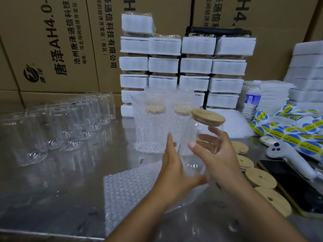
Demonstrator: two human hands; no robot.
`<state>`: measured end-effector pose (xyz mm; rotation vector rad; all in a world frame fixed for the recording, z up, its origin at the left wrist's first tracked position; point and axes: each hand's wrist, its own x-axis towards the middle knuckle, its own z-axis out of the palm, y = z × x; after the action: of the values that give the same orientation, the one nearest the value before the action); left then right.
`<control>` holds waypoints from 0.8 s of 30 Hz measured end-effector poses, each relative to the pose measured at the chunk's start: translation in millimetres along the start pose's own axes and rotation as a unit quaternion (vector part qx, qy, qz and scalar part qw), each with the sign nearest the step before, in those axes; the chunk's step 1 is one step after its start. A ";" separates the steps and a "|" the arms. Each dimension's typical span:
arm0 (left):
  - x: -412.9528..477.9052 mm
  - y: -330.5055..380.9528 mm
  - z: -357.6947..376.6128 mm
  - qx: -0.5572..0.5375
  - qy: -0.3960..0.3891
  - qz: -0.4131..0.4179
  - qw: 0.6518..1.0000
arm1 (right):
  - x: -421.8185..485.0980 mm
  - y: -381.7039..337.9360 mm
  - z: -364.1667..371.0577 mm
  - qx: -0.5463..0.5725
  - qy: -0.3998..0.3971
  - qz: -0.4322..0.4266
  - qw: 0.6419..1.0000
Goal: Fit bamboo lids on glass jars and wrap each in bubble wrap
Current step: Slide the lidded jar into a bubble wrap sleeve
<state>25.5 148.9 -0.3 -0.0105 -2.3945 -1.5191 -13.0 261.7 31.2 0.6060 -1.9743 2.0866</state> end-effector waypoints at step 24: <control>1.6 -10.9 -33.9 0.016 0.122 -0.026 0.992 | 10.1 -9.5 -25.6 0.066 0.052 -0.001 0.996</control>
<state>30.7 113.8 3.8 0.2339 -2.2400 -1.4132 -21.9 286.4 43.6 0.5107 -1.7913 2.2118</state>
